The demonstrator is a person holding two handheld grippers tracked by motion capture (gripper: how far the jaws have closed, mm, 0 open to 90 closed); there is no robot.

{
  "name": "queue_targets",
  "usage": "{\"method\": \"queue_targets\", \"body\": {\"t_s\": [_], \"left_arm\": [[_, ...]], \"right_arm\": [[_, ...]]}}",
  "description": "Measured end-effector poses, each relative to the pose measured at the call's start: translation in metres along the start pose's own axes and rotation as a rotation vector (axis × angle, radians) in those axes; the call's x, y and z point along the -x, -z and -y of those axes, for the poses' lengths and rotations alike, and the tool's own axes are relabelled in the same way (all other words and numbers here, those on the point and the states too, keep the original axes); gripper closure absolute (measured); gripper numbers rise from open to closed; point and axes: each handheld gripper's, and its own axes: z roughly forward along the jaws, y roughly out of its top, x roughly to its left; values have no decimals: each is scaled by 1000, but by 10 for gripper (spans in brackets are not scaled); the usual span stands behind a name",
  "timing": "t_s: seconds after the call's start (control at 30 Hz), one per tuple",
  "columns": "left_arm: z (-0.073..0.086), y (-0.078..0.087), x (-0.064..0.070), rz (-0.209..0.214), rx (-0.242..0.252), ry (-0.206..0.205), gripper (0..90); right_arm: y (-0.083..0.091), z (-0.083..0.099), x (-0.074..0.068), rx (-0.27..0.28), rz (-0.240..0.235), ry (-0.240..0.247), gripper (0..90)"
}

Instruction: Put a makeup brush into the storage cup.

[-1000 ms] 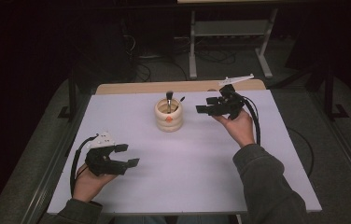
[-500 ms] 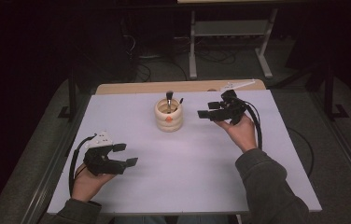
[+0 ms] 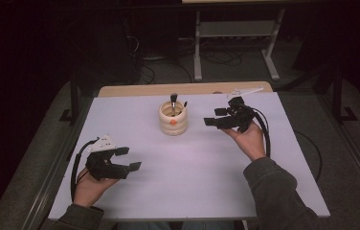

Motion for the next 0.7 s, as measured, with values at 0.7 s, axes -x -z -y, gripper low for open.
{"method": "queue_targets", "body": {"t_s": [0.7], "left_arm": [[1, 2, -3, -17, -3, 1, 233]], "right_arm": [[11, 27, -6, 11, -10, -6, 285]]}}
